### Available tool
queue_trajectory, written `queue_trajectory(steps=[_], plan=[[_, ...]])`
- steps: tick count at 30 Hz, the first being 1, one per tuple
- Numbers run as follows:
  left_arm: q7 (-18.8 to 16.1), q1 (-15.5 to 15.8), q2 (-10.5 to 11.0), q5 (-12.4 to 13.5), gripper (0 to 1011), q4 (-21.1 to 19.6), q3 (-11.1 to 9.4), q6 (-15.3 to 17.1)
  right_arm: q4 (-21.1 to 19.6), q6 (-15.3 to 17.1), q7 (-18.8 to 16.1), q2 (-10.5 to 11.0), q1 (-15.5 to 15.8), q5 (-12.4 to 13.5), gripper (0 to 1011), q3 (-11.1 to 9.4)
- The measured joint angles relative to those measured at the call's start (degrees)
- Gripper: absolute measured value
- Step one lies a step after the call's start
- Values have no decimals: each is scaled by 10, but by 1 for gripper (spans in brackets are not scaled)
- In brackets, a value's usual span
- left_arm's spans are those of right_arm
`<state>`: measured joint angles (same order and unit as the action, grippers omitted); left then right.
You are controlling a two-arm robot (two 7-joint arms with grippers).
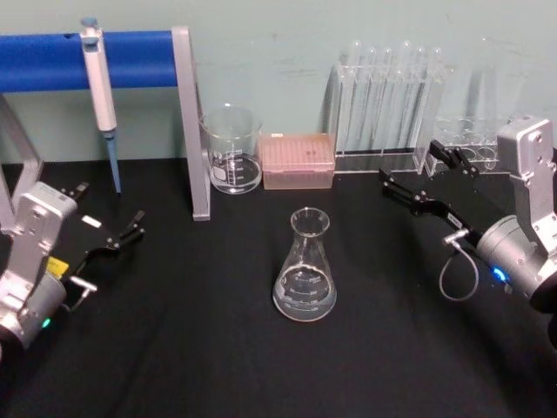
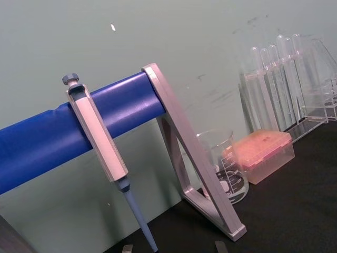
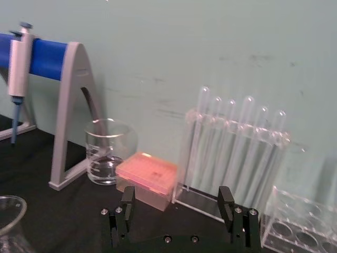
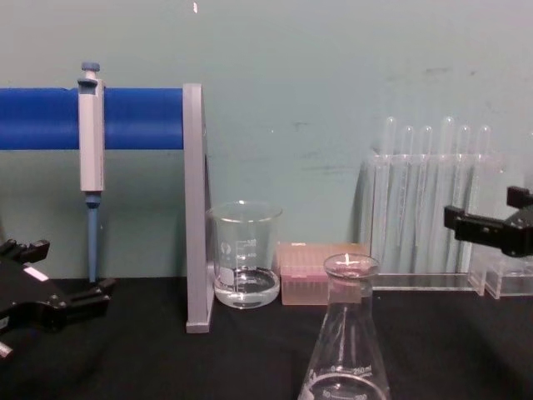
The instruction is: Grasp the erlenmeyer flask with one hand, shake it three times, then place it back.
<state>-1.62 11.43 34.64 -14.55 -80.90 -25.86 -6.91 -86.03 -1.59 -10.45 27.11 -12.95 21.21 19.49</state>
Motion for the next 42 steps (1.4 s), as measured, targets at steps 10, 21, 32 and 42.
queue_trajectory(steps=[10,21,32,42], plan=[[0,0,0,0,1001,0,0,0,32,5,3,-18,7,-5,1000,-13],[0,0,0,0,1001,0,0,0,69,18,-15,-33,3,-15,1000,-17],[0,0,0,0,1001,0,0,0,78,25,-27,-43,0,-22,1000,-25],[0,0,0,0,1001,0,0,0,78,25,-27,-42,-1,-21,1000,-24]])
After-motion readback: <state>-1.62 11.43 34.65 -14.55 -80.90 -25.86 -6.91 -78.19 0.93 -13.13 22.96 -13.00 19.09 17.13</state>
